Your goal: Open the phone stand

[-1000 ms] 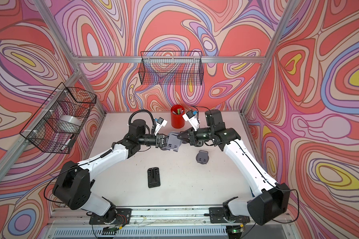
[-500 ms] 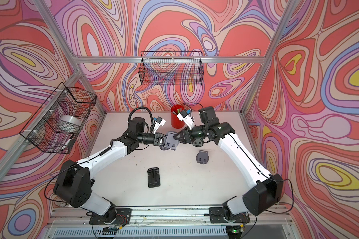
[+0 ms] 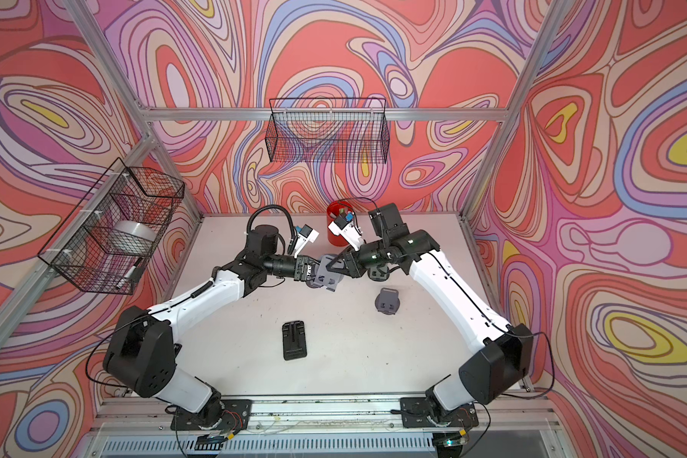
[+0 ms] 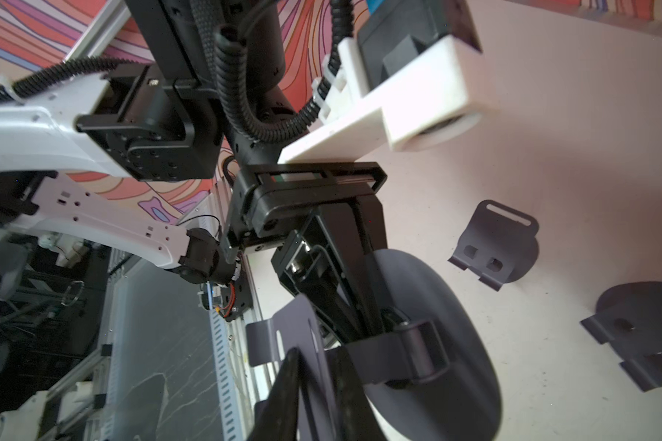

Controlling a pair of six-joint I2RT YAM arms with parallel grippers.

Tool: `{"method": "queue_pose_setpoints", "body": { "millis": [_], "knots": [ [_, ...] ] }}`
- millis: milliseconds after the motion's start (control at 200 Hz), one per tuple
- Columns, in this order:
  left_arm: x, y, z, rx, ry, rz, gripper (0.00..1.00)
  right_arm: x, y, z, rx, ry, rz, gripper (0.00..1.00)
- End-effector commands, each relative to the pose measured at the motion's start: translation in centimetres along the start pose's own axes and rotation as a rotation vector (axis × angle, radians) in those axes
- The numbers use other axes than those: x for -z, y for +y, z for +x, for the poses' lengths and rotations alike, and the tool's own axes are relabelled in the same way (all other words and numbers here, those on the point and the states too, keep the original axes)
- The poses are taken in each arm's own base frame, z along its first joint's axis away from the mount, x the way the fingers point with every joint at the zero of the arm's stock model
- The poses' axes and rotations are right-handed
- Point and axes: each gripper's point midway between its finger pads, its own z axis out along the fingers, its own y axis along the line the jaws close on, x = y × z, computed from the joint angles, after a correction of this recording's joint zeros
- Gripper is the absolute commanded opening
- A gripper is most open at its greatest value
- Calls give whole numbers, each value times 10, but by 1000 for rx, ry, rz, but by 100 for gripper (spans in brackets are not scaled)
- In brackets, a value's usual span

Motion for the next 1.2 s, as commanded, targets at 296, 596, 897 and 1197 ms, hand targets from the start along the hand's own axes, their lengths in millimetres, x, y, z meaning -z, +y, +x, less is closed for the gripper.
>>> {"method": "queue_pose_setpoints", "body": {
  "millis": [296,596,897,1197],
  "knots": [
    [-1,31,-7,106,-28,-139,0,2,42,5,153,37,-33,0],
    [1,35,-1,129,-12,-154,0,3,43,8,216,78,23,0],
    [1,38,1,137,-15,-155,0,-1,40,6,230,87,39,2],
    [0,34,-8,103,-103,-102,0,1,37,-10,208,9,80,53]
  ]
}}
